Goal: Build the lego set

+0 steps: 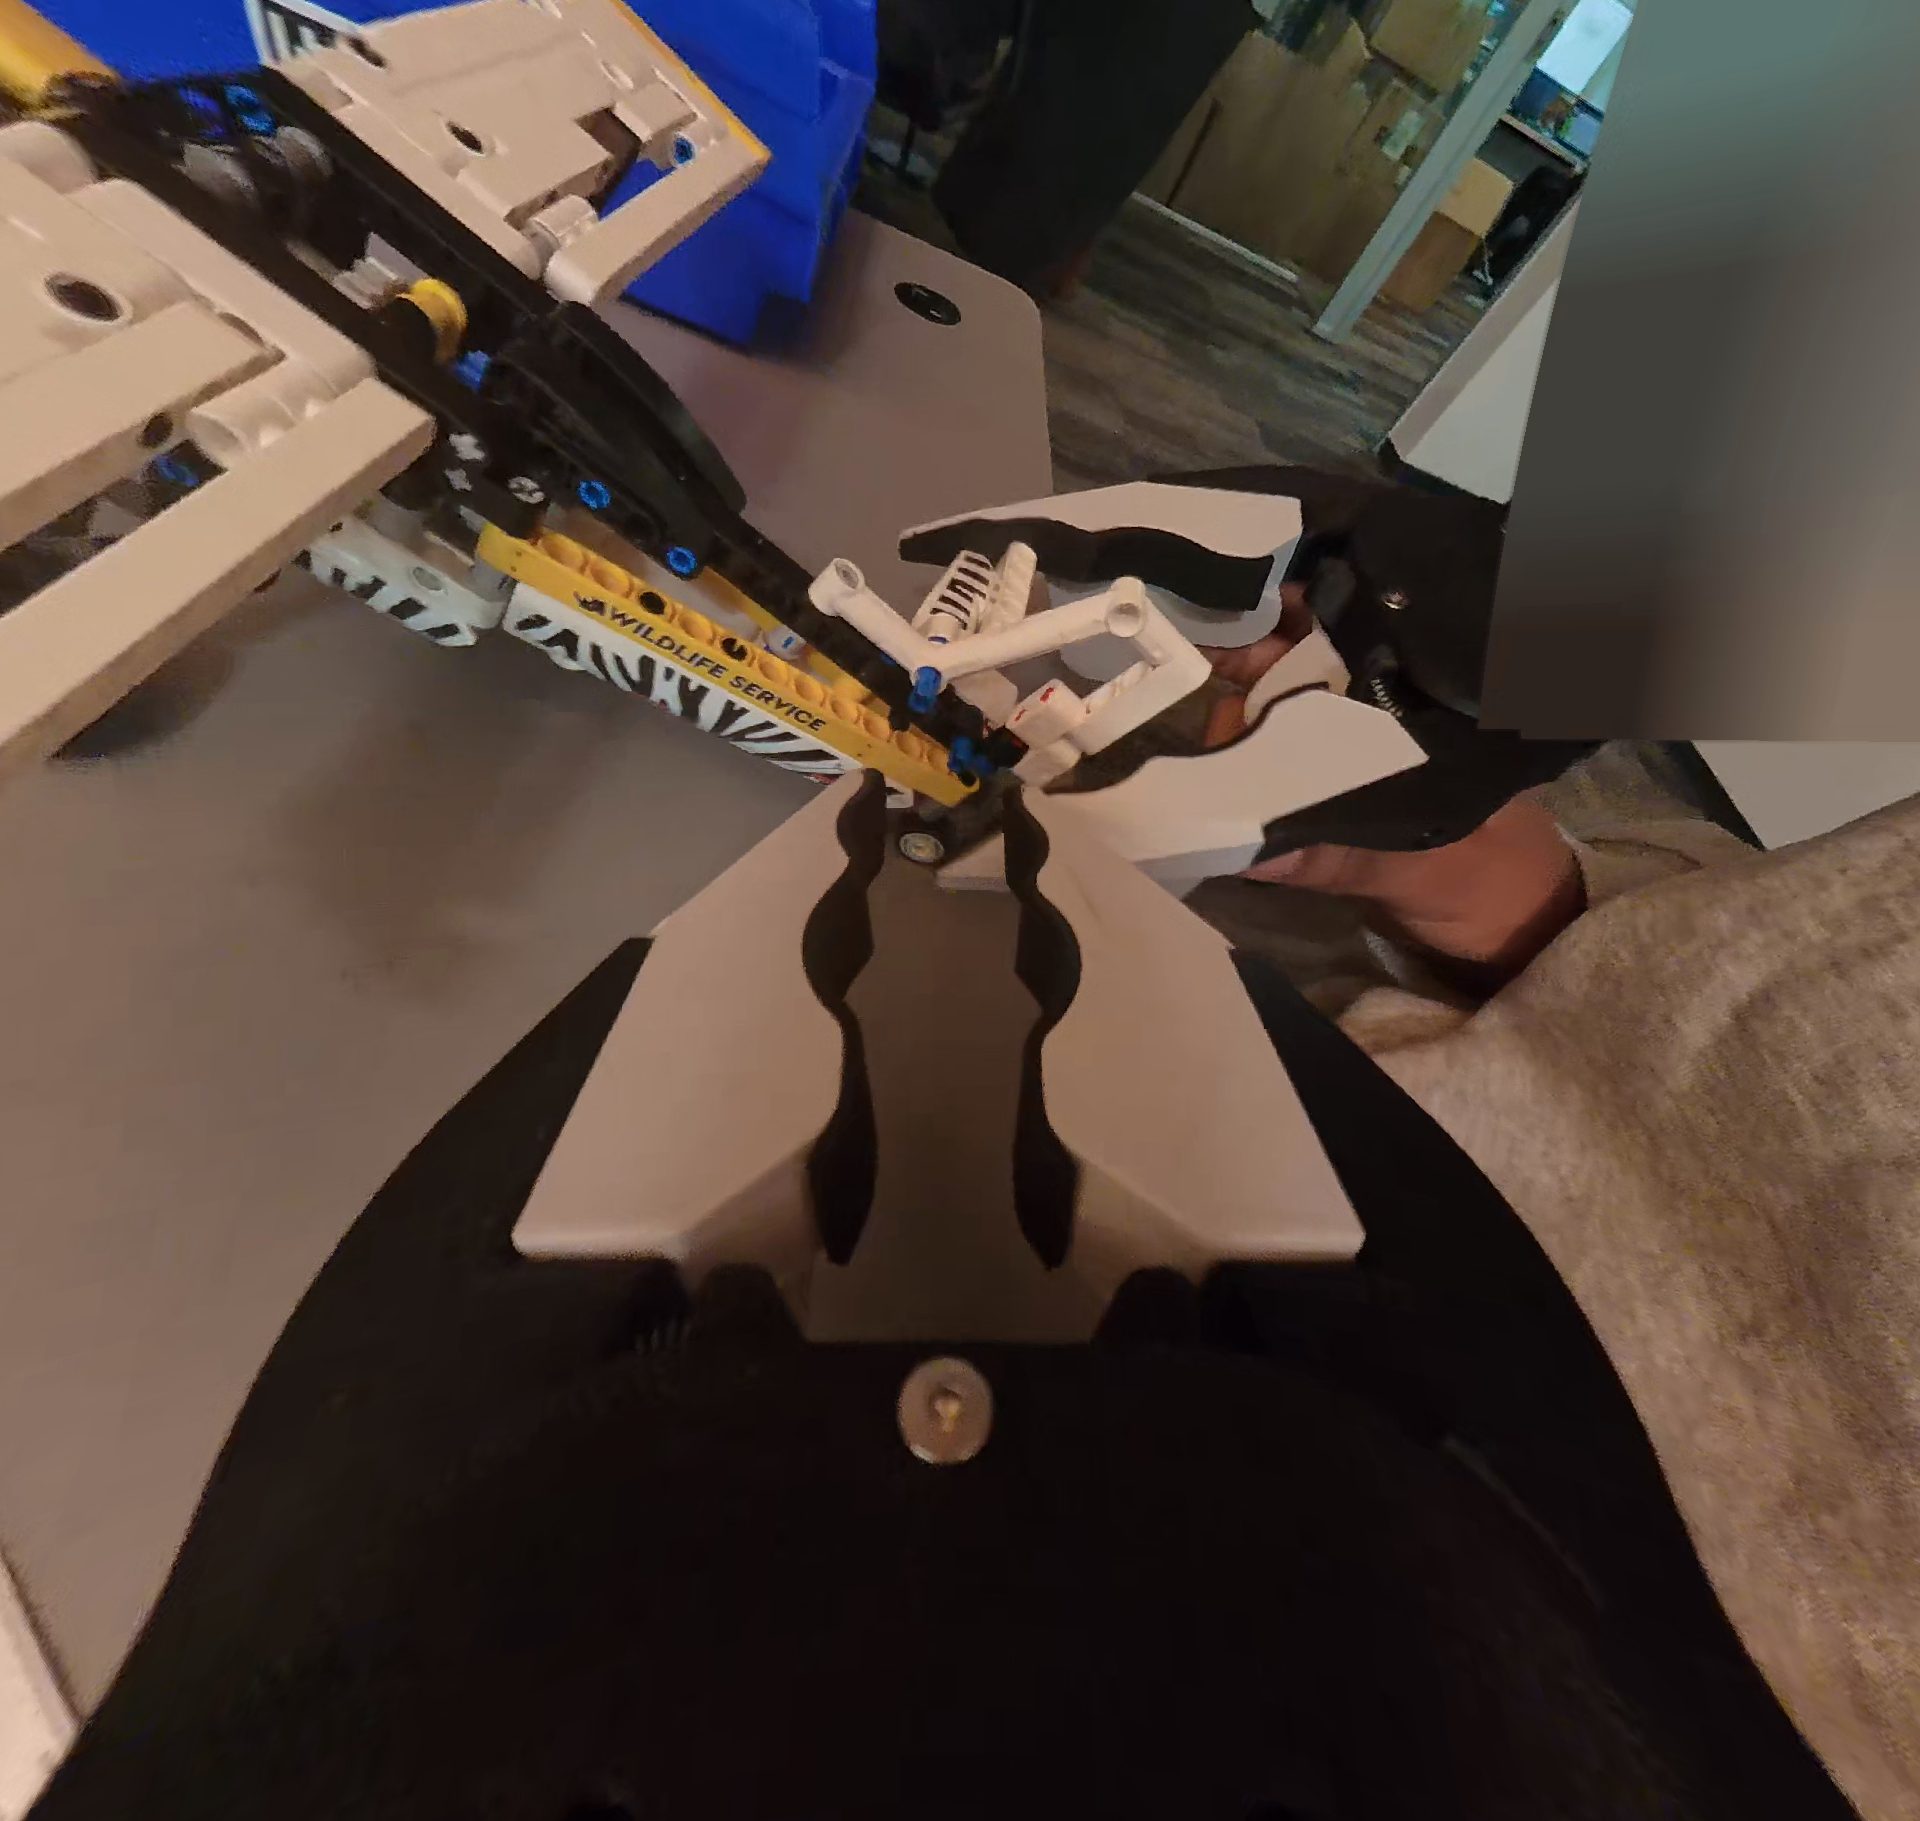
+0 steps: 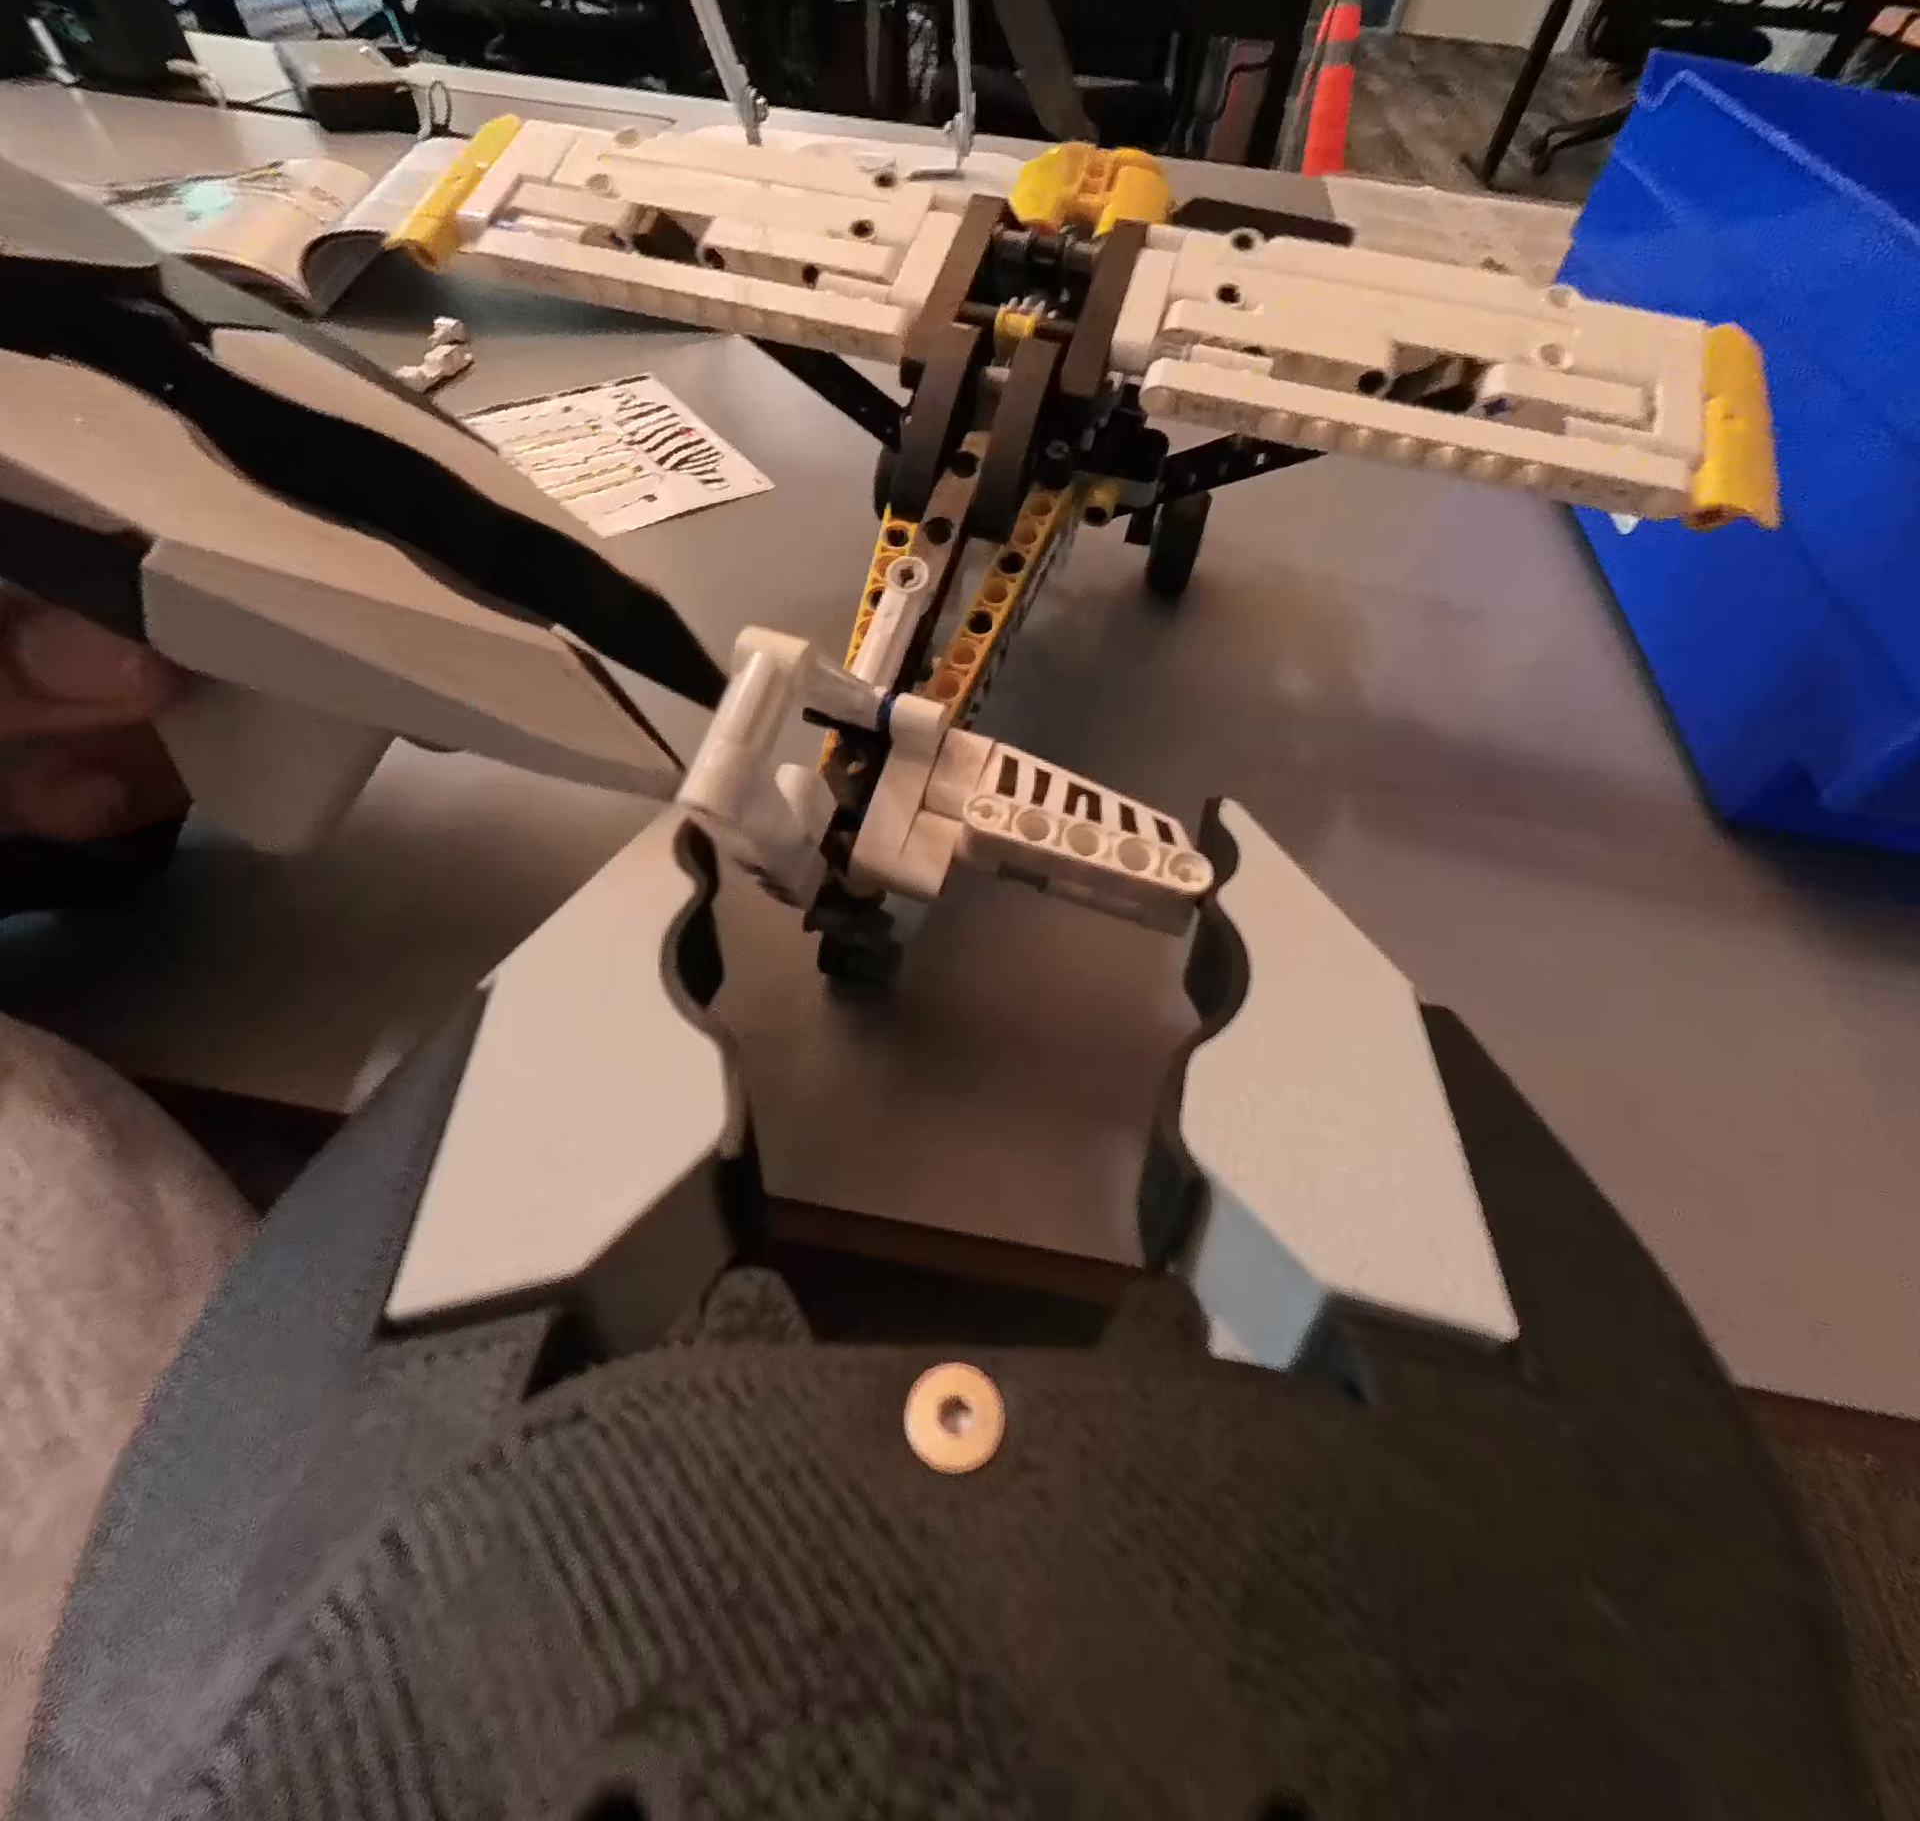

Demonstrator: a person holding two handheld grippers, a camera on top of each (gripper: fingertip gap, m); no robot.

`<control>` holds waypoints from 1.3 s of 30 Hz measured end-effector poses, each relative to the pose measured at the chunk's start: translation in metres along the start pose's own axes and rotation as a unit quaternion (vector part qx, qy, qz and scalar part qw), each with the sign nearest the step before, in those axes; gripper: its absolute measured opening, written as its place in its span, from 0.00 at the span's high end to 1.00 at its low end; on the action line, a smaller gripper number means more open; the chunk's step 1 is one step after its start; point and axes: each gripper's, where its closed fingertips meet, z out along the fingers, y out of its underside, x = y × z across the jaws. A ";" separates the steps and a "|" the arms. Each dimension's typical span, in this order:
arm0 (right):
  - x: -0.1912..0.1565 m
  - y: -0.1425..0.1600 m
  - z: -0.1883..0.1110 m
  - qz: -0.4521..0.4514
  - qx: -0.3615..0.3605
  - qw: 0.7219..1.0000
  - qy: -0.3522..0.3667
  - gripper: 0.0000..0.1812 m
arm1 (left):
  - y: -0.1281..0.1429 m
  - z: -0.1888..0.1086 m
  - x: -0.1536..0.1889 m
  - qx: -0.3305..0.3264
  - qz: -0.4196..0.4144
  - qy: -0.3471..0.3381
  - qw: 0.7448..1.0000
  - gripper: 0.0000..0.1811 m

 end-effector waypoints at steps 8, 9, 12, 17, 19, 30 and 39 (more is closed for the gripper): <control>-0.009 0.011 -0.014 -0.050 -0.054 0.997 -0.030 0.49 | -0.009 -0.020 -0.006 0.059 -0.041 0.000 0.997 0.86; -0.010 0.013 -0.014 -0.048 -0.061 0.996 -0.034 0.48 | -0.009 -0.021 -0.005 0.064 -0.041 0.001 0.997 0.86; -0.013 0.015 -0.015 -0.029 -0.086 0.995 -0.040 0.46 | -0.012 -0.027 -0.003 0.082 -0.033 -0.001 0.996 0.85; -0.036 0.004 -0.009 0.024 -0.099 0.991 -0.090 0.43 | -0.020 -0.044 -0.007 0.128 -0.009 -0.034 0.991 0.82; -0.056 -0.004 -0.005 0.051 -0.092 0.985 -0.134 0.44 | -0.025 -0.057 -0.017 0.155 0.005 -0.069 0.986 0.79; -0.157 -0.029 0.016 0.018 -0.108 0.923 -0.370 0.44 | -0.041 -0.145 -0.039 0.288 0.069 -0.193 0.935 0.47; -0.137 -0.051 0.002 -0.152 -0.121 0.902 -0.387 0.50 | -0.007 -0.134 -0.040 0.145 0.075 -0.247 0.955 0.51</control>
